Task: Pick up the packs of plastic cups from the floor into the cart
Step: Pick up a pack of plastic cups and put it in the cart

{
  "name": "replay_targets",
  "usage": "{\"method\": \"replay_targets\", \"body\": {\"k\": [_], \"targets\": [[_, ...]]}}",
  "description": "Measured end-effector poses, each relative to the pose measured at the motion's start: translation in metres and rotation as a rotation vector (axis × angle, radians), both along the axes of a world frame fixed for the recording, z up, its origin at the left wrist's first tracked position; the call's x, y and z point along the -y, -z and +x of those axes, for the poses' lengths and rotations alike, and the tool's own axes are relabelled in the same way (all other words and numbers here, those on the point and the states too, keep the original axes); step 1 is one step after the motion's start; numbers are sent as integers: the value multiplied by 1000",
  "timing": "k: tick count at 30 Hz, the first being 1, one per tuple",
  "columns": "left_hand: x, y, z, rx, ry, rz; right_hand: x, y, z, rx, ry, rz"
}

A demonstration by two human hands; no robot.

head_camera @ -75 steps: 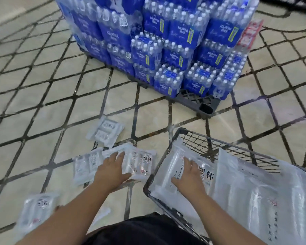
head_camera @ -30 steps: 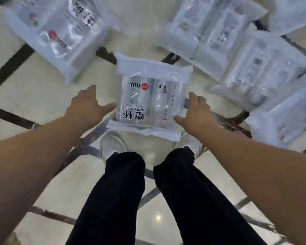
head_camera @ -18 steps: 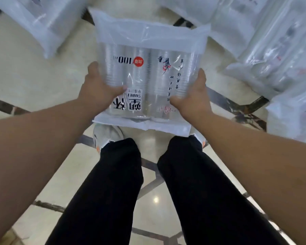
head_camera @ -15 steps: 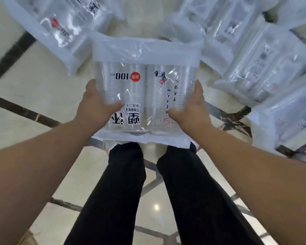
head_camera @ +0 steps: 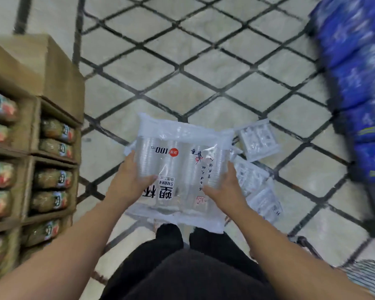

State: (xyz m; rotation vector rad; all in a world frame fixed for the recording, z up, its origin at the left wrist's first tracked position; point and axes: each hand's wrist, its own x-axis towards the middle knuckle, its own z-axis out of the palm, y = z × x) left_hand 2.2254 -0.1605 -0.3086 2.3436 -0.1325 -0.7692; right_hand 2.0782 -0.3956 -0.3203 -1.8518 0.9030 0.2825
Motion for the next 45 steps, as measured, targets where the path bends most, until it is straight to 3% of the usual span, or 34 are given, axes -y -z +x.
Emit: {"method": "replay_targets", "body": {"k": [6,17,26,33,39,45], "targets": [[30,-63,-15,97,100,-123,11,-78,-27,83,82,-91],[171,-106,-100,151,473,-80,85,-101,-186,134,413,-129],[362,-97,-296,67,807,-124,180,-110,-425,82,784,-245],[447,-91,-451,7,1063,-137,196,-113,-580,-26,1053,-216],[469,-79,-510,-20,1263,-97,185,-85,-637,-109,1161,-130],[467,-54,-531,-39,1306,-9,186,-54,-658,-183,1190,8]]}}
